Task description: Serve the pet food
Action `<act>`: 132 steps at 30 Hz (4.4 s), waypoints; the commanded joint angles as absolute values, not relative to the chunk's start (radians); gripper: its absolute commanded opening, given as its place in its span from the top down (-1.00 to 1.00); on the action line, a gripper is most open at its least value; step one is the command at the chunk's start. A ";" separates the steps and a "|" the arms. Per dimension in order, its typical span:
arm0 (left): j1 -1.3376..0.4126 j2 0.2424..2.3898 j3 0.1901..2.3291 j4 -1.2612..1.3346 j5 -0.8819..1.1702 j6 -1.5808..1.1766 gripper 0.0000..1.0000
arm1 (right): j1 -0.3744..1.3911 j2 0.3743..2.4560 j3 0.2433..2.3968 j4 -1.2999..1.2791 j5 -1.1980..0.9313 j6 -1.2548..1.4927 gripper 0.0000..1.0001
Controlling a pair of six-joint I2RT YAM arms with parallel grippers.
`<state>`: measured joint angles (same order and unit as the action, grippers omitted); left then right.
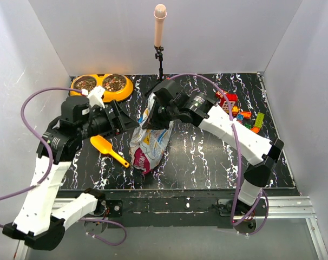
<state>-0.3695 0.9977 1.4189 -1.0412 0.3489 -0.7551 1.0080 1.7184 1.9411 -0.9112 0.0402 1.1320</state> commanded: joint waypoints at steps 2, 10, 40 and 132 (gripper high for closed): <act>-0.371 0.920 1.376 -0.905 0.449 -0.522 -0.43 | 0.953 1.729 2.066 -0.868 0.009 1.201 0.97; -0.374 0.962 1.376 -0.960 0.476 -0.278 -0.22 | 0.946 1.796 2.180 -0.970 0.008 1.292 0.97; -0.500 0.996 1.319 -0.972 0.216 -0.160 1.00 | 0.862 1.720 2.111 -0.728 -0.217 0.747 -0.56; -0.502 0.893 1.227 -0.882 0.486 0.192 1.00 | 0.933 1.554 1.830 -1.063 -0.259 -0.761 -0.66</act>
<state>-0.5014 0.9684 1.2205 -0.8806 0.4702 0.1249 0.8902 1.5539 1.7924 -0.9501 -0.1989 -0.6865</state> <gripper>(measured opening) 0.030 0.831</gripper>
